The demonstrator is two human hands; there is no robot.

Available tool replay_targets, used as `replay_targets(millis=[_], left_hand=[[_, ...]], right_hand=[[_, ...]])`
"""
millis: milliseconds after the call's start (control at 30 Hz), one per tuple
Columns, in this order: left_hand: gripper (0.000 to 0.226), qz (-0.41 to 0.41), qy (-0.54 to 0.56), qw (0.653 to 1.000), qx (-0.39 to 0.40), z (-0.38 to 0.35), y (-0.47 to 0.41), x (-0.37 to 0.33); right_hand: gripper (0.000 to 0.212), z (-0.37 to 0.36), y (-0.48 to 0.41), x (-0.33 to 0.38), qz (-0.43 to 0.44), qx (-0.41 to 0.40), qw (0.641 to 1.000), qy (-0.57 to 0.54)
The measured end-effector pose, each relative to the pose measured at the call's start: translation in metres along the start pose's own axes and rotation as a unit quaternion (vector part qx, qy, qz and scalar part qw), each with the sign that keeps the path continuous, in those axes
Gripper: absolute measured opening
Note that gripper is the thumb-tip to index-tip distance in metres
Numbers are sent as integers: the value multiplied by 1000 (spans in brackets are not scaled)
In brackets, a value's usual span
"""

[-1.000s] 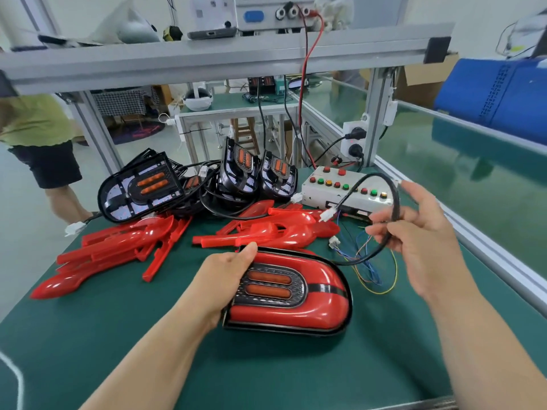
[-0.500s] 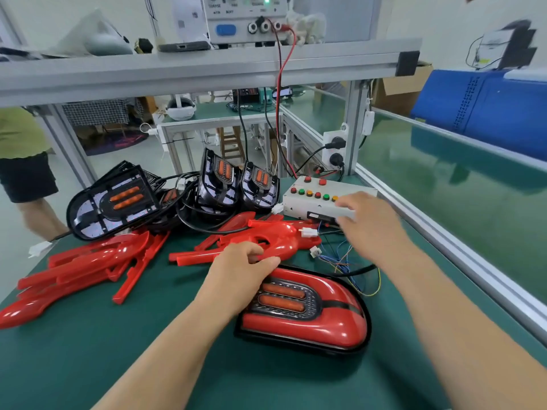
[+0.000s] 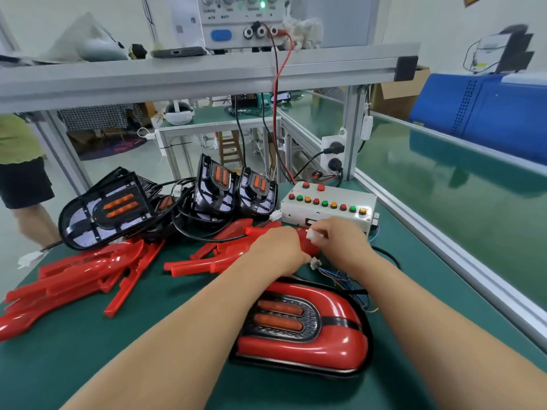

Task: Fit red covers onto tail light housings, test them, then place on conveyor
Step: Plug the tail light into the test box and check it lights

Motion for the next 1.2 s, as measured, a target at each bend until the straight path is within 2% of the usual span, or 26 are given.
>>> replay_targets(millis=[67, 133, 200, 300, 367, 400, 467, 567, 667, 733, 933, 1067, 1200], left_hand=[[32, 8, -26, 1000, -9, -3, -8, -8], [29, 13, -26, 999, -19, -6, -14, -15], [43, 18, -43, 999, -18, -10, -19, -22], [52, 26, -108, 994, -20, -21, -21, -28], [41, 28, -121, 991, -41, -28, -22, -28], [35, 29, -107, 992, -55, -28, -21, -26], [27, 29, -40, 996, -79, -24, -19, -20], [20, 0, 106, 991, -76, -11, -17, -8], [22, -41, 313, 948, -50, -10, -11, -1], [27, -66, 370, 925, -55, -8, -9, 2], [23, -124, 269, 953, -67, 15, -1, 1], [23, -145, 191, 968, -79, 23, 6, -4], [26, -149, 188, 967, -83, 25, 8, -5]], right_hand=[[35, 5, 4, 0, 2, -22, 1000, -20], [31, 8, 5, 1, -3, -35, 999, -23], [23, 9, 6, 1, -9, -40, 998, -39], [33, 8, 8, -2, -1, -37, 994, -105], [38, 7, 12, 0, 8, -12, 991, -137], [32, 7, 13, 0, 12, 3, 990, -141], [19, 9, 13, -3, 20, 20, 989, -144], [18, 19, 16, -10, 23, 30, 989, -144], [20, 24, 18, -15, 26, 51, 988, -146], [22, 25, 19, -16, 29, 56, 984, -167], [17, 31, 23, -17, 31, 58, 974, -218], [15, 32, 23, -13, 43, 68, 976, -202], [18, 31, 23, -11, 42, 66, 981, -178]])
Point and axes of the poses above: each hand's wrist, its own y-axis away from the middle knuckle, its own z-axis out of the back of the hand, x = y × z, the point moved 4 cm from there along -y, towards the middle knuckle, and after that the axes turned 3 degrees about x, right-handed, at the moved point
